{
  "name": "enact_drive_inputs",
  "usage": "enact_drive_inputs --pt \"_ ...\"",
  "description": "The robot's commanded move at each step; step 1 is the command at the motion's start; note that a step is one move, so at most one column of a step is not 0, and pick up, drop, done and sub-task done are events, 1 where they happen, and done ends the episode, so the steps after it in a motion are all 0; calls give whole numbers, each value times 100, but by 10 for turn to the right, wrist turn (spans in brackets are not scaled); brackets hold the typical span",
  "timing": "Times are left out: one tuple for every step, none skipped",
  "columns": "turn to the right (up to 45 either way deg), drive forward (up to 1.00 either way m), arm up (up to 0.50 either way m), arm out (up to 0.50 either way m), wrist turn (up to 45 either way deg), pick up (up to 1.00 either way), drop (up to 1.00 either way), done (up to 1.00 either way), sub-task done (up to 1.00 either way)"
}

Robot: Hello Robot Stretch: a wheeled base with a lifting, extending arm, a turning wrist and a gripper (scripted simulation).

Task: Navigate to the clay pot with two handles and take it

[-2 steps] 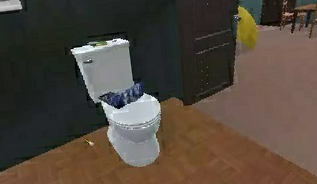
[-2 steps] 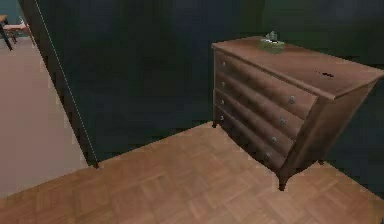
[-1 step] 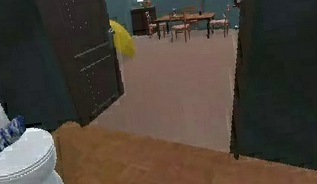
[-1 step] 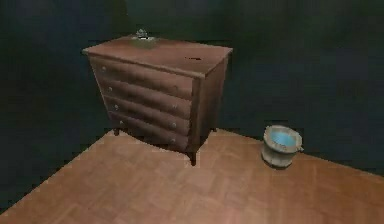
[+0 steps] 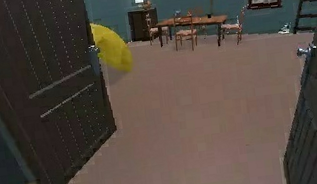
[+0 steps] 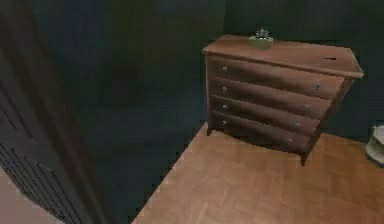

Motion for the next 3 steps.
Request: enact_drive_inputs --pt "0 45 0 0 0 0 0 0 0" --pt "60 0 0 0 0 0 0 0 0" --pt "0 100 0 0 0 0 0 0 0"
